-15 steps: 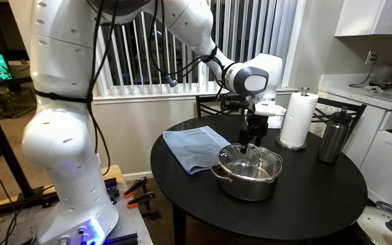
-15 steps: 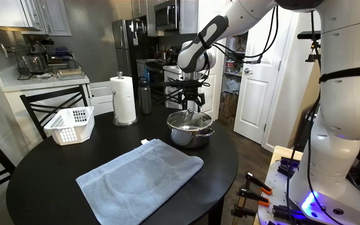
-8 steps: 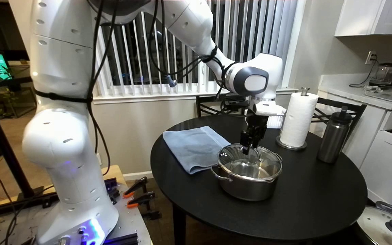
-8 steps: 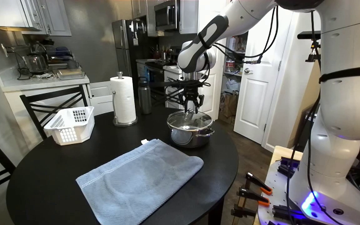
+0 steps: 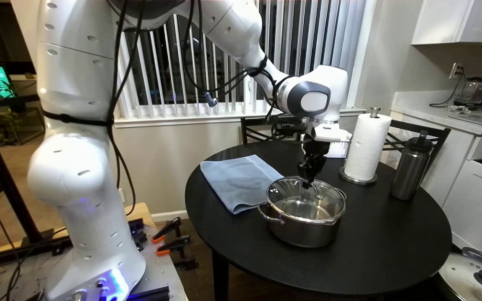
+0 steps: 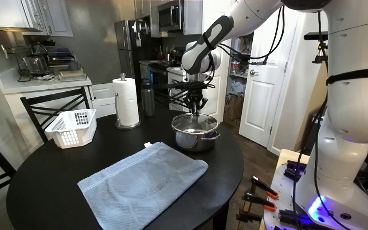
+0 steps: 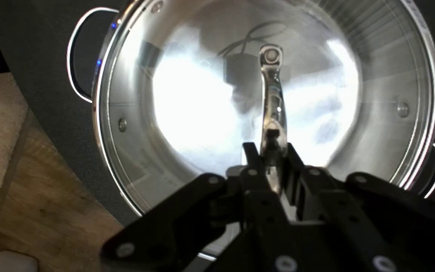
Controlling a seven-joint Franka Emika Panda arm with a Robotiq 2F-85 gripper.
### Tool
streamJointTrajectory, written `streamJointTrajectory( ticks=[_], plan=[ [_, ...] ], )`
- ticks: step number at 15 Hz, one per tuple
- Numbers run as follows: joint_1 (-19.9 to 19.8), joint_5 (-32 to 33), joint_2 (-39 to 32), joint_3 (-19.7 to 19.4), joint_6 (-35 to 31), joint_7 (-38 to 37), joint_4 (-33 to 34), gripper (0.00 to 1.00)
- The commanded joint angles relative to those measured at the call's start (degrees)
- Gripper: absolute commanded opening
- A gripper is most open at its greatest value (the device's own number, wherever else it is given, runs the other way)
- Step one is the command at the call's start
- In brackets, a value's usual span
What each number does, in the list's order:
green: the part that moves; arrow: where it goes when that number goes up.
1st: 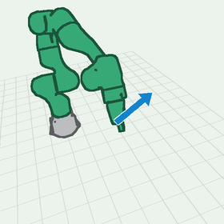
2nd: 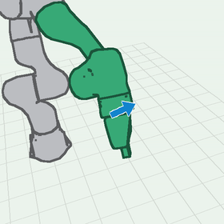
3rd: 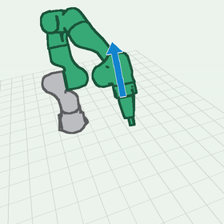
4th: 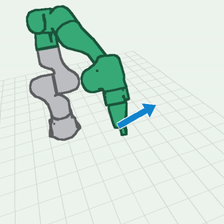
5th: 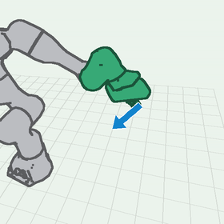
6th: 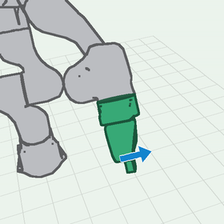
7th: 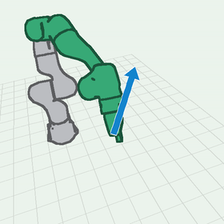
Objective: Remove the lid from the pot
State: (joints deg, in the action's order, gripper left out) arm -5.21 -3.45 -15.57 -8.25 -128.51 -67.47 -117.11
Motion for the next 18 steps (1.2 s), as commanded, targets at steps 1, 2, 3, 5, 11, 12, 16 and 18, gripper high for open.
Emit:
streamJointTrajectory(
  ticks=[1,2,3,5,11,12,16,18],
  plan=[
    [0.36,0.29,1.44,-0.37,-0.04,2.25,-0.94,0.04],
    [0.37,0.22,1.4,-0.35,-0.18,2.27,-0.99,0.04],
    [0.38,0.08,1.56,-0.31,-0.42,2.32,-1.21,0.04],
    [0.81,0.18,3.53,-0.38,-1.82,1.03,-2.72,0.04],
    [2.52,3.79,12.95,-0.19,-6.46,-1.12,-8.85,0.04],
    [2.53,4.61,13.71,0.1,-5.67,-1.19,-8.75,0.04],
    [2.95,5.84,13.57,1.82,-3.06,-1.69,-5.57,0.04],
    [3.71,4.9,12.7,3.3,-2.17,-1.56,-3.46,0.04]
  ],
)
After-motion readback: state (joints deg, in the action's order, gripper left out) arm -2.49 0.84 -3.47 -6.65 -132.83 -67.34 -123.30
